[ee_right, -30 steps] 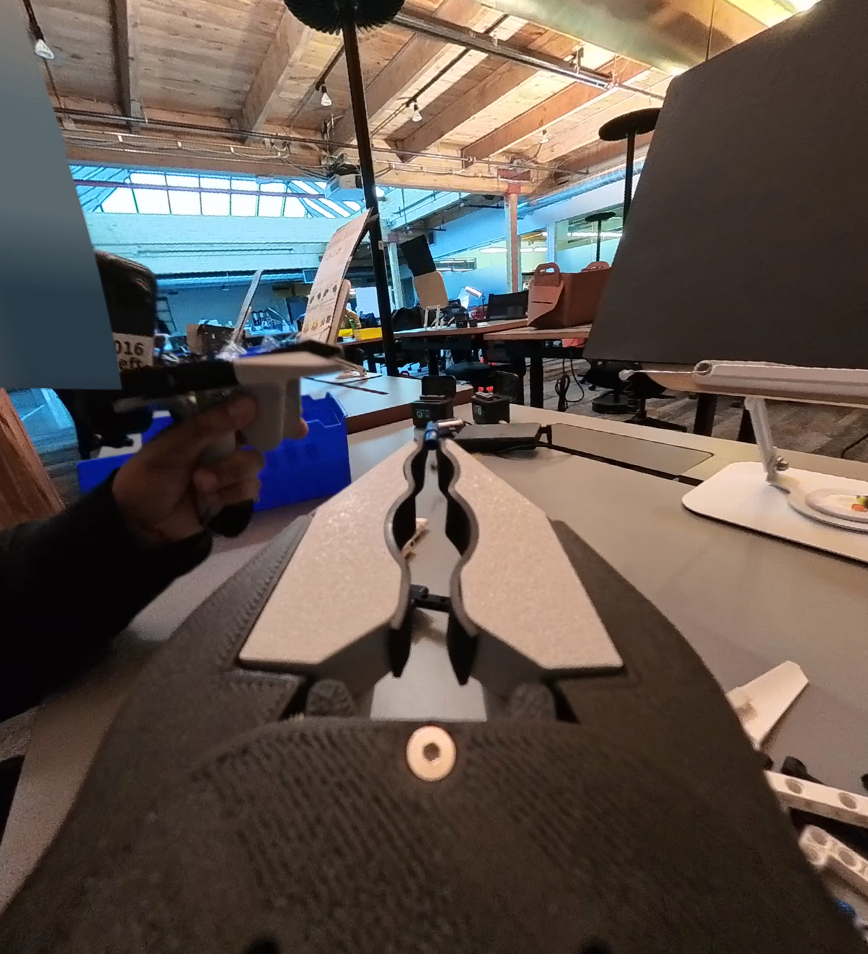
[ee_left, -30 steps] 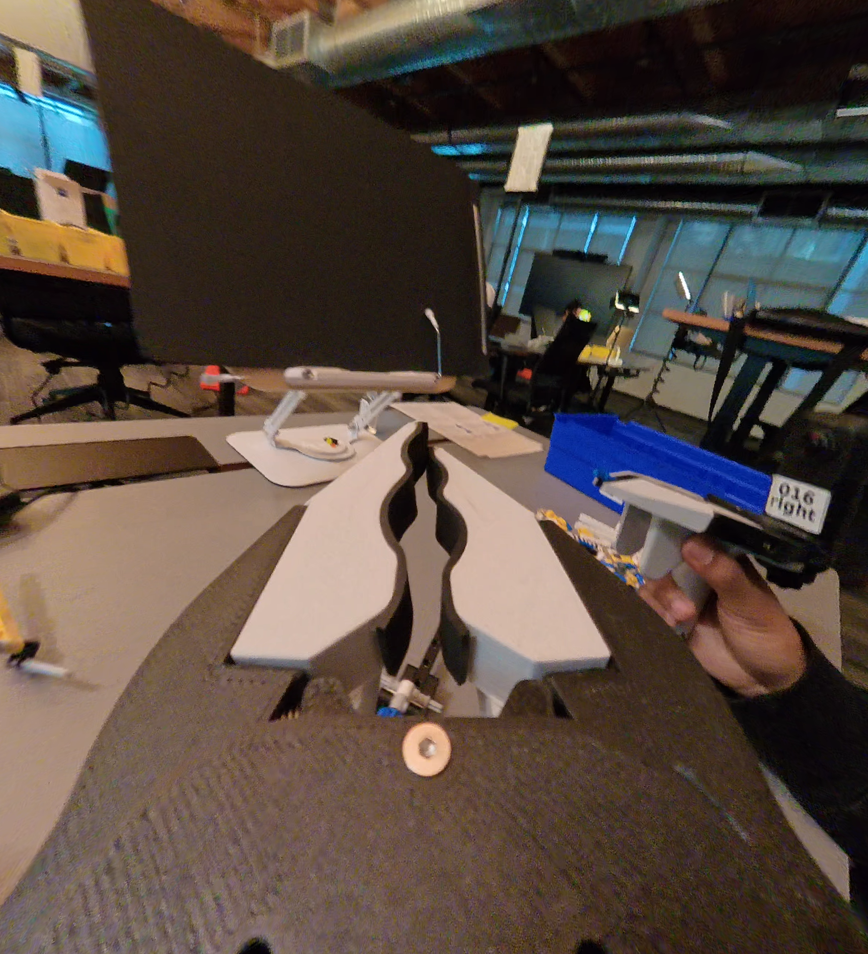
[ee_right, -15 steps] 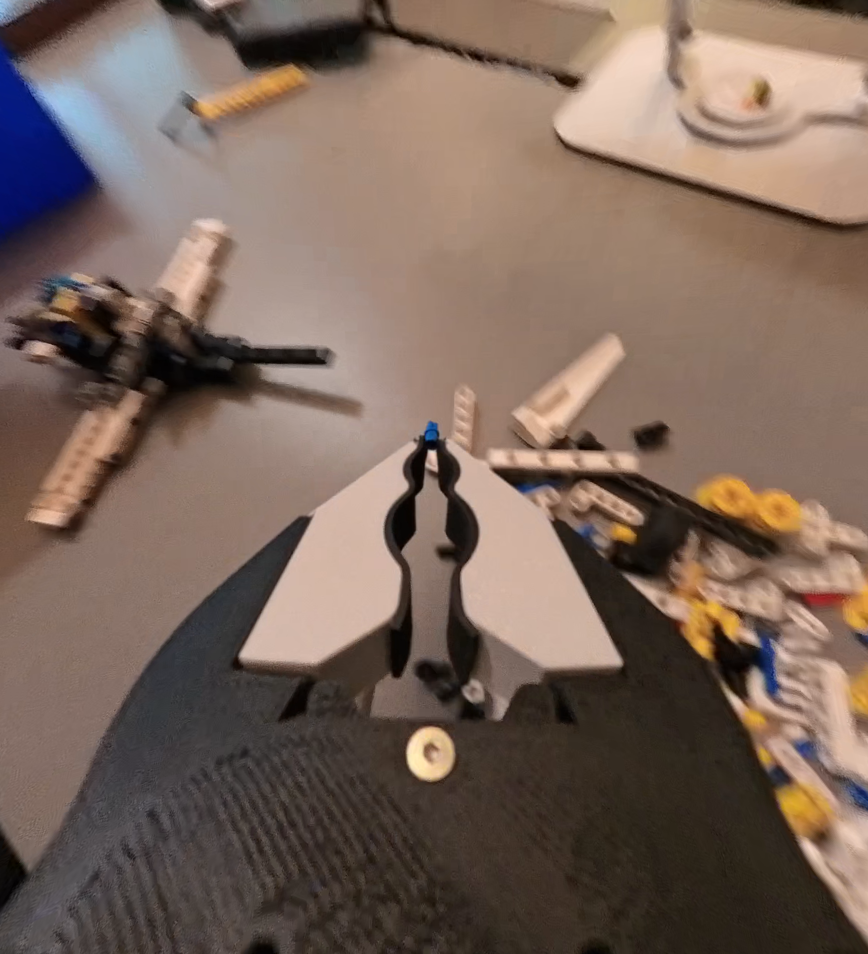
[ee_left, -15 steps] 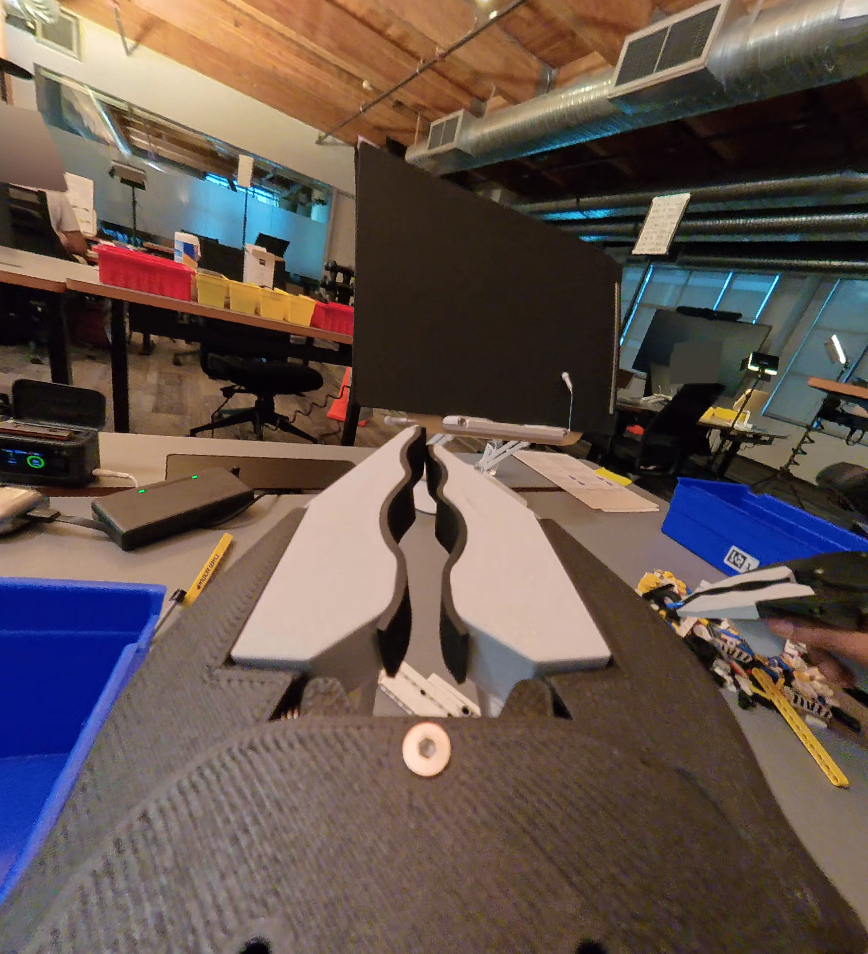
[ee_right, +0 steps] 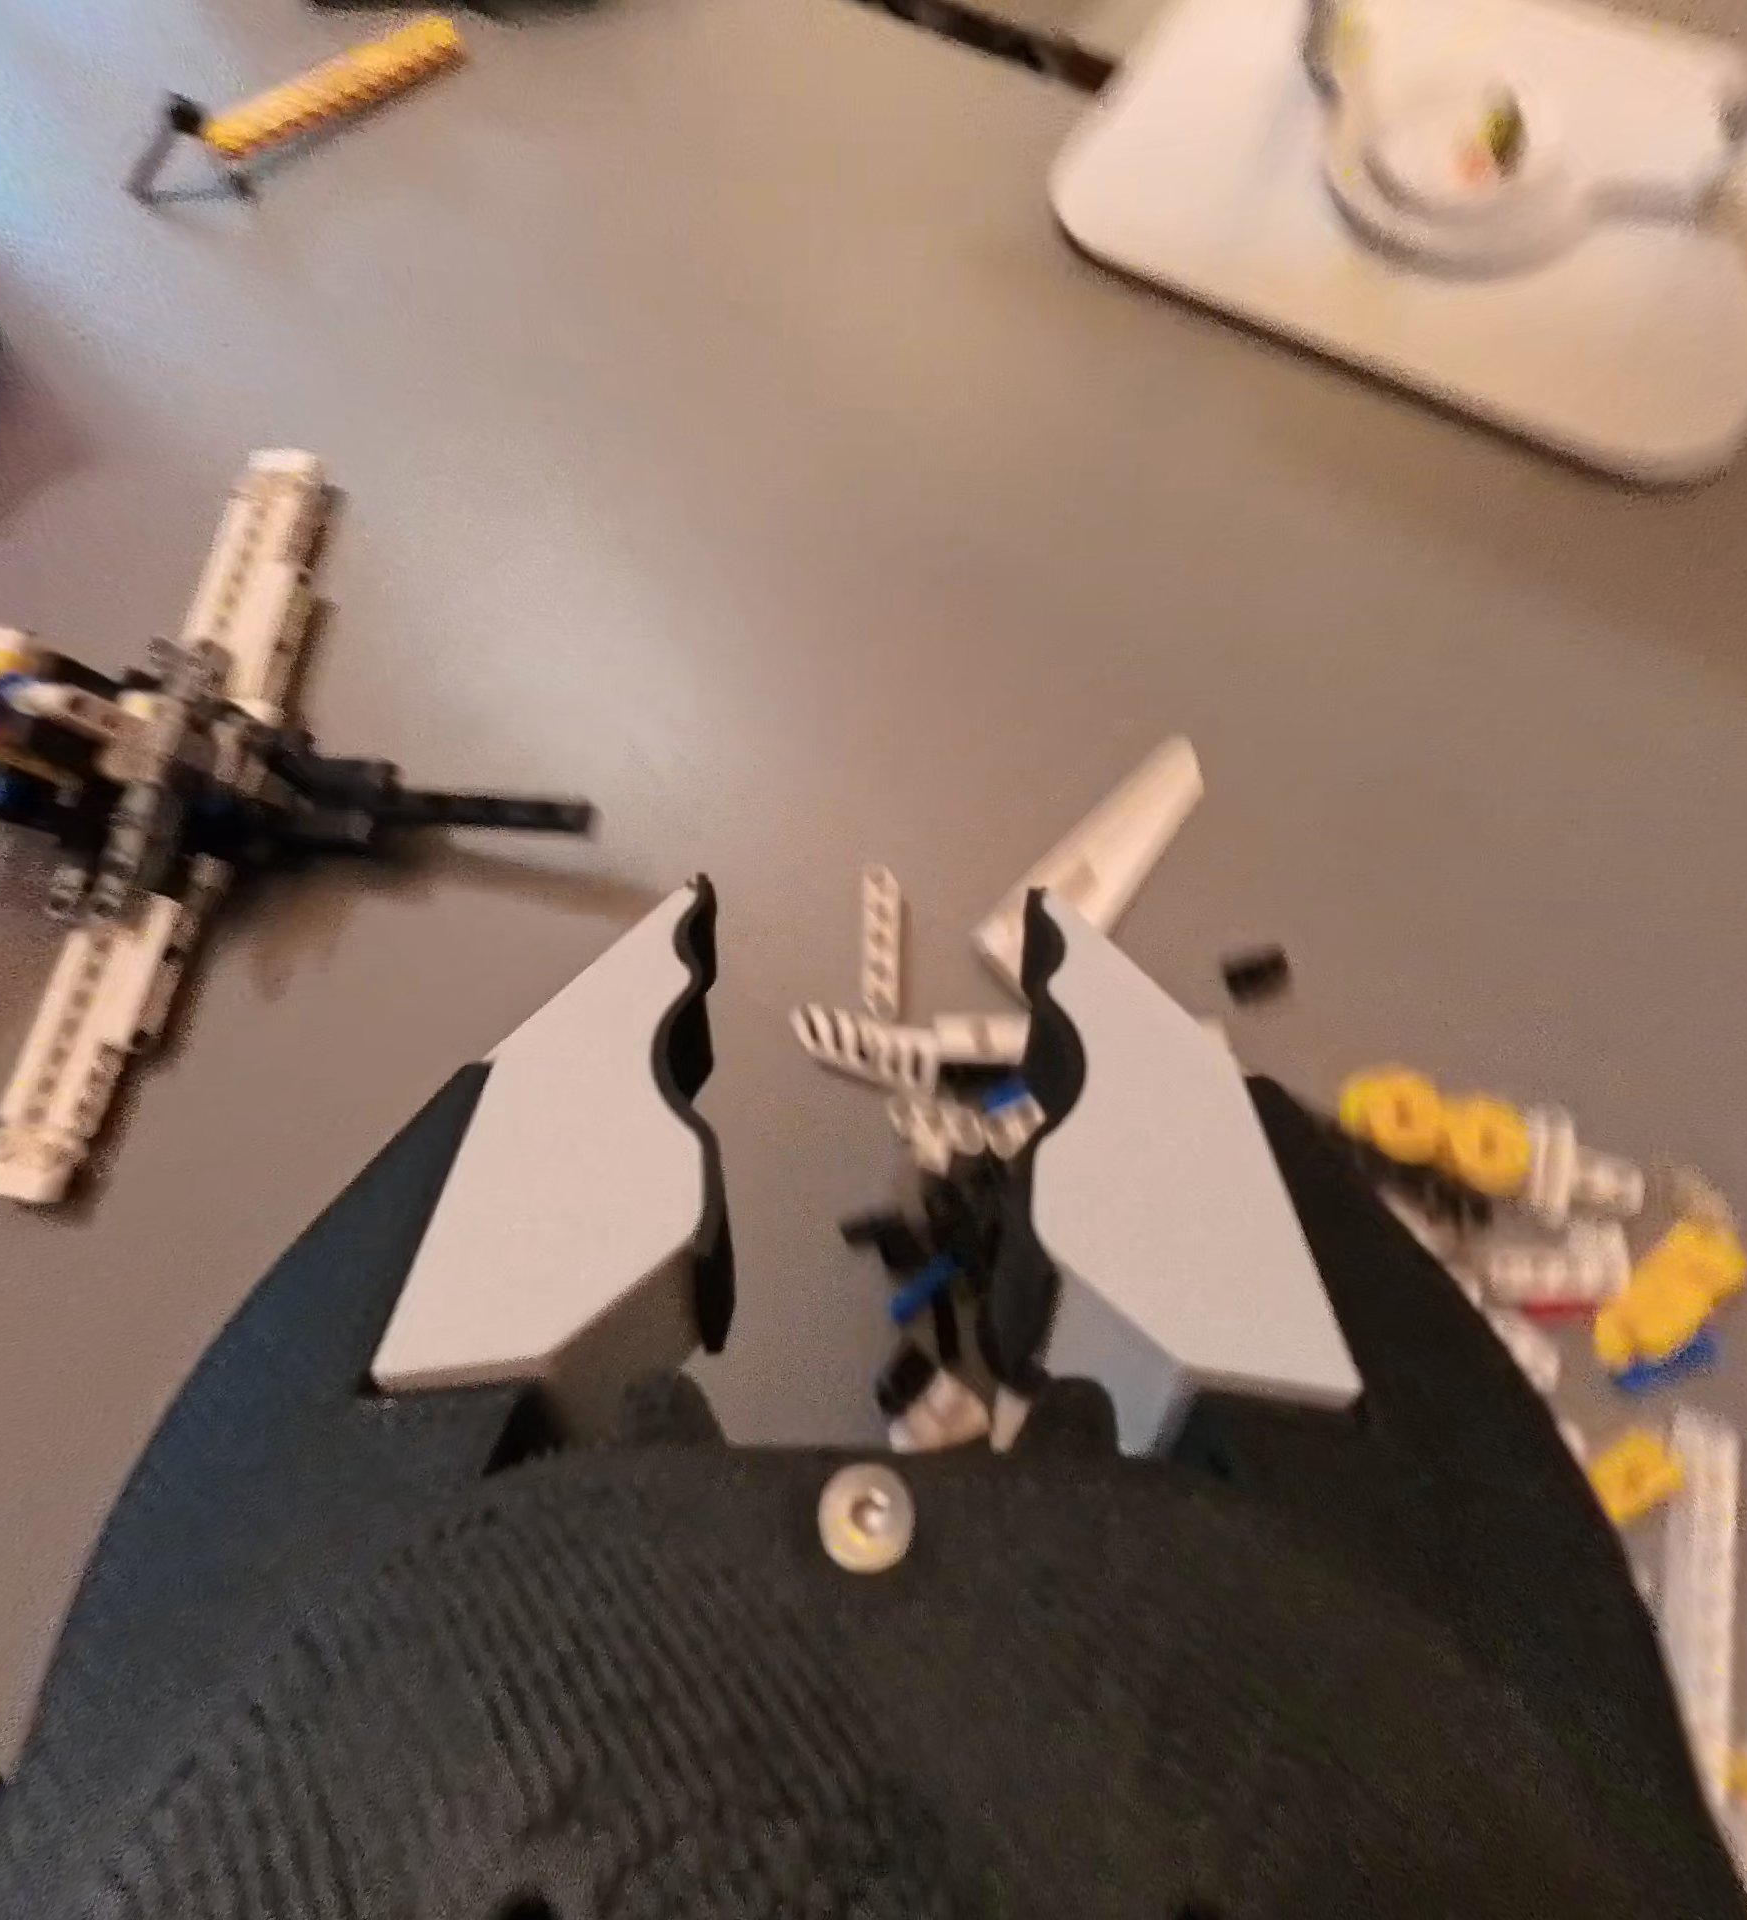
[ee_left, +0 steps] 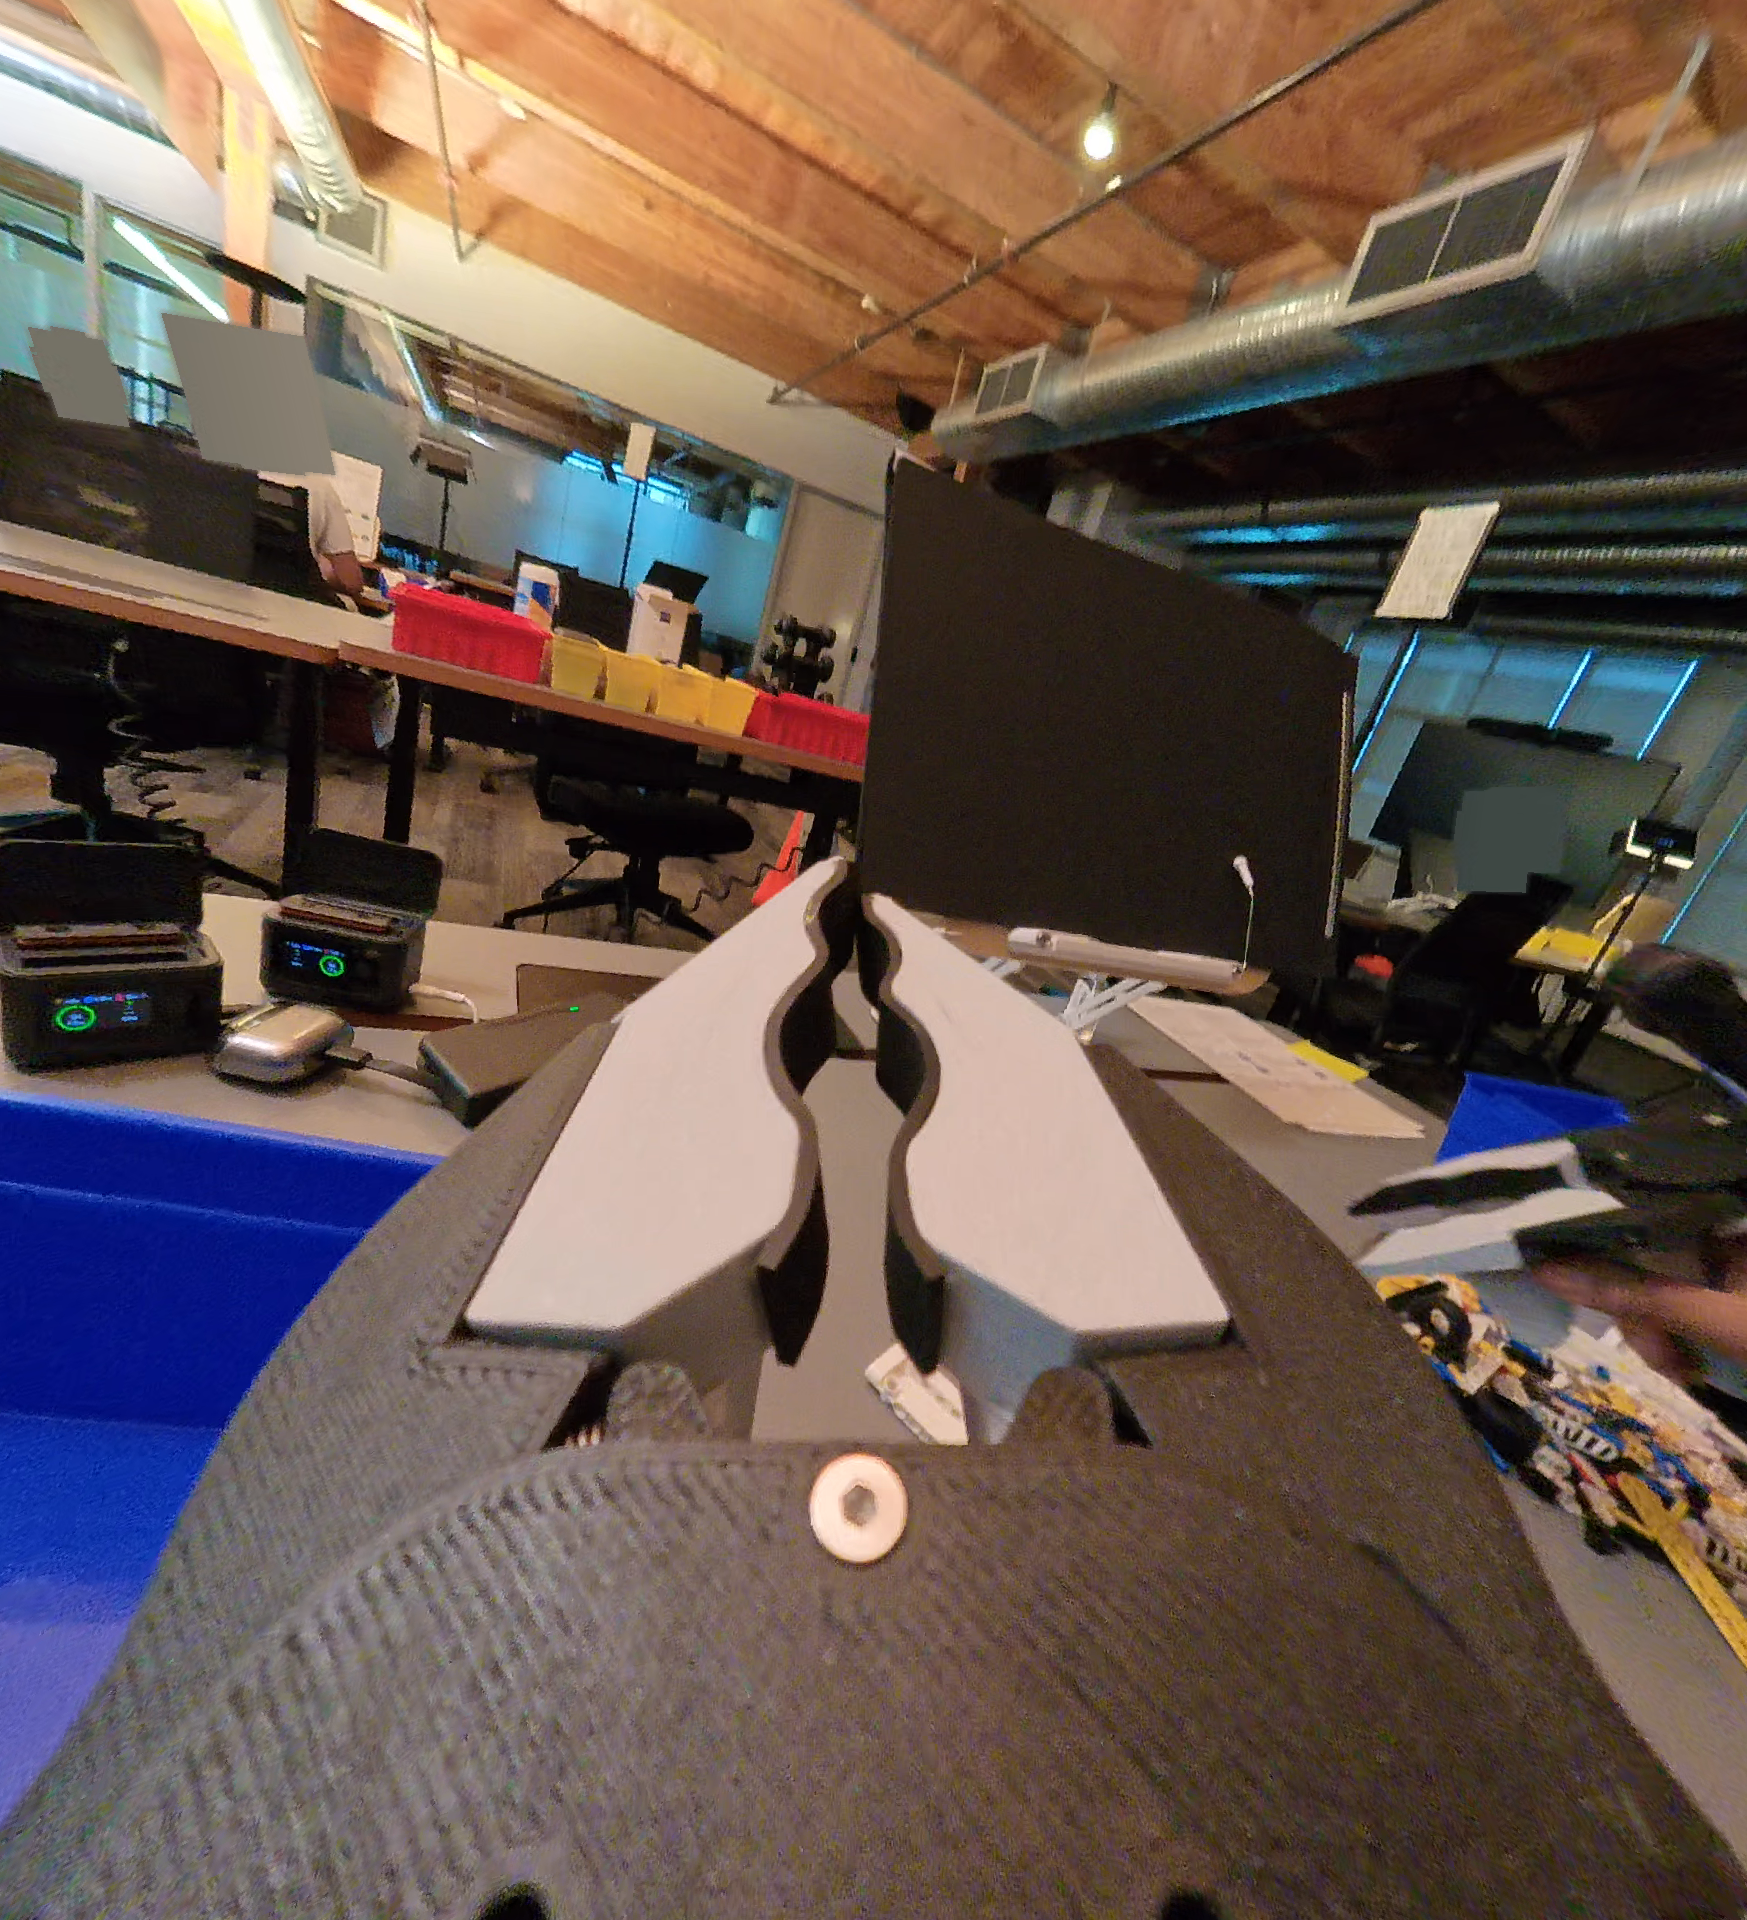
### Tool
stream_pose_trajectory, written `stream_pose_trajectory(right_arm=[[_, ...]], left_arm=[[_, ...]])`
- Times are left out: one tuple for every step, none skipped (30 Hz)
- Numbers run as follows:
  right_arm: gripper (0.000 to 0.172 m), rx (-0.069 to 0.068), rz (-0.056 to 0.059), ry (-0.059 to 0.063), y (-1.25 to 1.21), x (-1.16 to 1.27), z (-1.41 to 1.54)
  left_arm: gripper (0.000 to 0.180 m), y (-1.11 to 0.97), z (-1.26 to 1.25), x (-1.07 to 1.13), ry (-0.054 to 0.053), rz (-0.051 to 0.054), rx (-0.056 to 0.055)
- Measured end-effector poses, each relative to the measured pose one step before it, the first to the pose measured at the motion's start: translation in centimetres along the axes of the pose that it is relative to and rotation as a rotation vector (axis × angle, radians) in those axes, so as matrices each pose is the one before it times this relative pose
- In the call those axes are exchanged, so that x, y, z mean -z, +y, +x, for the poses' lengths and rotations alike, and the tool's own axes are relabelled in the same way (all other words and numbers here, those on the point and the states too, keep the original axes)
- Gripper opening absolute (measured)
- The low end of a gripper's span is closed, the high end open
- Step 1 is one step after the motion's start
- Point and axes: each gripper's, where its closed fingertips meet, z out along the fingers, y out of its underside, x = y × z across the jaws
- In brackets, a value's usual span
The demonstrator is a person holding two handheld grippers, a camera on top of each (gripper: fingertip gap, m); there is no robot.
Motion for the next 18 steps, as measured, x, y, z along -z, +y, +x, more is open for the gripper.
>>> stream_pose_trajectory(right_arm=[[0.058, 0.0763, -0.0016, -0.0084, -1.996, -0.691, -1.547], [0.058, 0.0834, -0.0007, -0.019, -2.273, -0.838, -1.719], [0.058, 0.0857, 0.0108, -0.0442, -2.636, -1.066, -2.024], [0.058, 0.0842, 0.0281, -0.0727, -2.965, -1.364, -2.269], [0.057, 0.0776, 0.0359, -0.0871, -3.003, -1.809, -2.144], [0.055, 0.0703, 0.0285, -0.0814, -2.699, -2.205, -1.603], [0.049, 0.0675, 0.0236, -0.0735, -2.355, -2.427, -1.028], [0.043, 0.065, 0.0388, -0.0632, -2.145, -2.465, -0.428], [0.04, 0.0521, 0.0451, -0.0414, -1.668, -2.392, 0.307], [0.037, 0.0277, 0.0228, -0.0293, -0.802, -2.336, 0.773], [0.035, 0.0038, -0.0131, -0.0376, 0.1, -2.28, 0.832], [0.037, -0.0109, -0.0466, -0.0487, 0.743, -2.141, 0.754], [0.043, -0.0136, -0.064, -0.0566, 1.051, -1.888, 0.613], [0.046, -0.0033, -0.0634, -0.0507, 1.015, -1.521, 0.541], [0.048, 0.0133, -0.0412, -0.0361, 0.711, -1.155, 0.467], [0.047, 0.0237, -0.021, -0.0147, 0.439, -0.824, 0.498], [0.044, 0.0223, -0.0117, 0.0001, 0.268, -0.586, 0.53], [0.041, 0.0161, -0.0084, -0.0017, 0.147, -0.44, 0.392]], left_arm=[[0.0, -0.399, -0.142, 0.244, 0.0008, 0.01, 0.0065], [0.0, -0.367, -0.086, 0.22, 0.0007, 0.0097, 0.0028], [0.0, -0.354, -0.07, 0.209, -0.0002, 0.0097, 0.0002], [0.0, -0.354, -0.07, 0.197, -0.0006, 0.0093, -0.0005], [0.0, -0.339, -0.073, 0.204, -0.0004, 0.0085, 0.0003], [0.0, -0.329, -0.07, 0.199, 0.0007, 0.0081, 0.0007], [0.0, -0.296, -0.082, 0.204, 0.0016, 0.0079, 0.0019], [0.0, -0.272, -0.085, 0.198, 0.0027, 0.0071, 0.0032], [0.0, -0.202, -0.132, 0.195, 0.0016, 0.0029, 0.003], [0.0, -0.188, -0.211, 0.206, -0.0017, 0.0003, 0.0033], [0.0, -0.238, -0.163, 0.221, -0.0004, 0.0044, 0.0071], [0.0, -0.31, 0.018, 0.22, 0.0089, 0.011, 0.0116], [0.0, -0.303, 0.065, 0.208, 0.0121, 0.0131, 0.0121], [0.0, -0.26, 0.002, 0.188, 0.0095, 0.0138, 0.0133], [0.0, -0.192, -0.018, 0.153, 0.01, 0.0148, 0.0184], [0.0, -0.141, 0.006, 0.111, 0.013, 0.0137, 0.02], [0.0, -0.088, -0.09, 0.068, 0.0069, 0.0087, 0.018], [0.0, -0.024, -0.108, 0.01, 0.0041, 0.0029, 0.0128]])
